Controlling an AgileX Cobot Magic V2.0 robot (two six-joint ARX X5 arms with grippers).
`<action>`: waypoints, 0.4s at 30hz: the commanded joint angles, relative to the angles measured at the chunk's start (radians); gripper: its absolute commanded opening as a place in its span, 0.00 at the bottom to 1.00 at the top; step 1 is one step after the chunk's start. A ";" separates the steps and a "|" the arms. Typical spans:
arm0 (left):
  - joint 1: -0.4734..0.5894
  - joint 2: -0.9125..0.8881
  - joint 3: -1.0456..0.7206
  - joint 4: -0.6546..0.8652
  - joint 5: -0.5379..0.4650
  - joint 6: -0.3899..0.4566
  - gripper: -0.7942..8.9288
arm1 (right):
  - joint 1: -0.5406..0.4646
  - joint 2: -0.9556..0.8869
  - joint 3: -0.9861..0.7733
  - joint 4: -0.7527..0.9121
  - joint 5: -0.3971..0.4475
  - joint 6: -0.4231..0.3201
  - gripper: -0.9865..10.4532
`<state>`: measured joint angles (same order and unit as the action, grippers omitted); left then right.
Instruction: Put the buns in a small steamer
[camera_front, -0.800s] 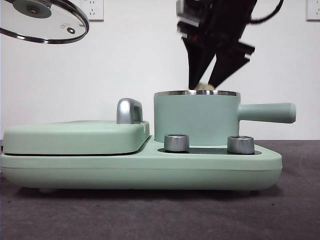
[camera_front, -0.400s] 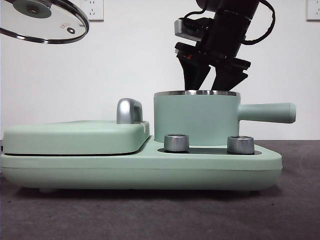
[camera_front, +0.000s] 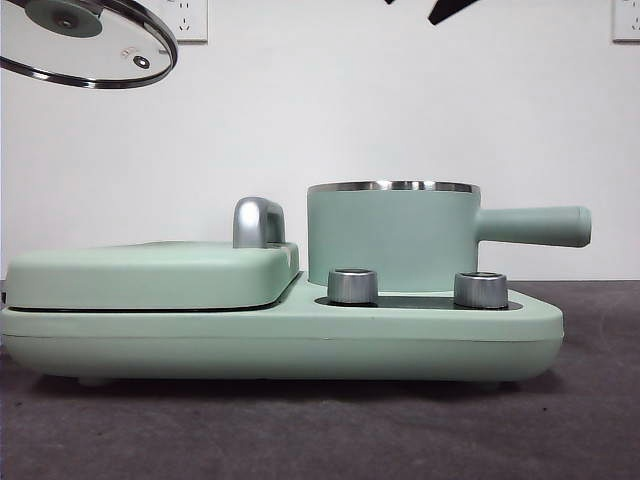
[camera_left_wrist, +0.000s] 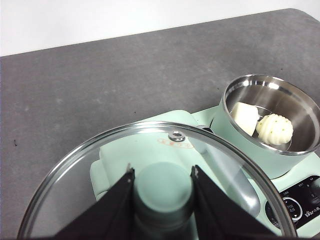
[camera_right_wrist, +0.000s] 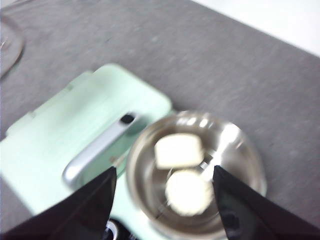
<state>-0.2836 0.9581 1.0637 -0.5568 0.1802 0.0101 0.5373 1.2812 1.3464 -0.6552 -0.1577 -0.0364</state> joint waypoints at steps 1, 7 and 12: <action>-0.004 0.003 0.019 0.025 0.000 -0.005 0.09 | 0.021 -0.082 -0.136 0.072 -0.011 0.039 0.36; -0.014 0.004 0.019 0.024 0.004 -0.005 0.09 | 0.067 -0.243 -0.337 0.125 0.002 0.084 0.36; -0.062 0.023 0.019 0.034 0.004 -0.045 0.09 | 0.109 -0.352 -0.435 0.148 0.051 0.128 0.36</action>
<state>-0.3370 0.9695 1.0637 -0.5529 0.1810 -0.0135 0.6357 0.9318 0.9066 -0.5190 -0.1165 0.0616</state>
